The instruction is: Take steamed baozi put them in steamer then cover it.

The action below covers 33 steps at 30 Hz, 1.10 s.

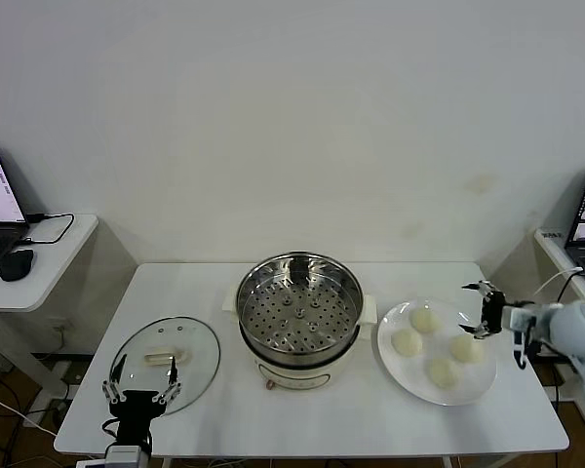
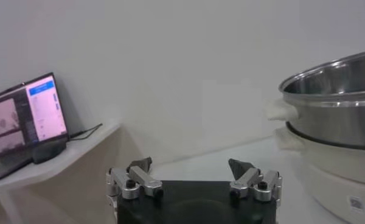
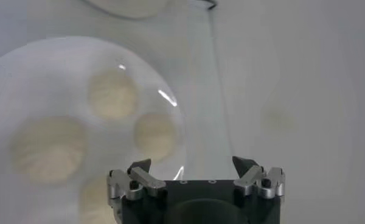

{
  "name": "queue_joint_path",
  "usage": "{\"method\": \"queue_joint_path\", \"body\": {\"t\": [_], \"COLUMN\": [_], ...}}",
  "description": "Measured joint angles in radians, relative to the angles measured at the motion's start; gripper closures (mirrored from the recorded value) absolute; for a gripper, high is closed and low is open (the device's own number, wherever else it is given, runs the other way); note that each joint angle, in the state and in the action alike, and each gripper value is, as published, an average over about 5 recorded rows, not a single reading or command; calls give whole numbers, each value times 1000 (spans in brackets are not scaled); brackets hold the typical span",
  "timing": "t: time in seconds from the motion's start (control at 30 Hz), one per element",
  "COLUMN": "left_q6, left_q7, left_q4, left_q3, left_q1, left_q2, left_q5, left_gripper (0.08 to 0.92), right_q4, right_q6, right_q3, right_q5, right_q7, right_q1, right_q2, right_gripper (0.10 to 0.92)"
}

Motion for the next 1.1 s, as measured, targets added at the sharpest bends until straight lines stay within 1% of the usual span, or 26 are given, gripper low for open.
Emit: {"method": "queue_joint_path", "body": {"t": [0.23, 0.5, 0.77, 1.1], "left_q6": [6, 13, 16, 16], "left_q7": [-7, -5, -3, -3], "left_q4": [-2, 4, 1, 3], "left_q3": [-15, -34, -52, -57], "left_q1": [4, -1, 2, 0], "left_q2": [-1, -2, -1, -5], "left_q5": [19, 27, 29, 31], "left_gripper": [177, 177, 177, 177], "right_q4": [-135, -265, -371, -456], "right_q6": [31, 45, 43, 30], "right_q3": [-220, -385, -481, -526], "right_q5": [3, -1, -34, -73], "right_q7": [-66, -106, -124, -122], "right_q1": [201, 342, 409, 444], "right_q2": [38, 123, 212, 283], "right_gripper": [203, 203, 203, 205]}}
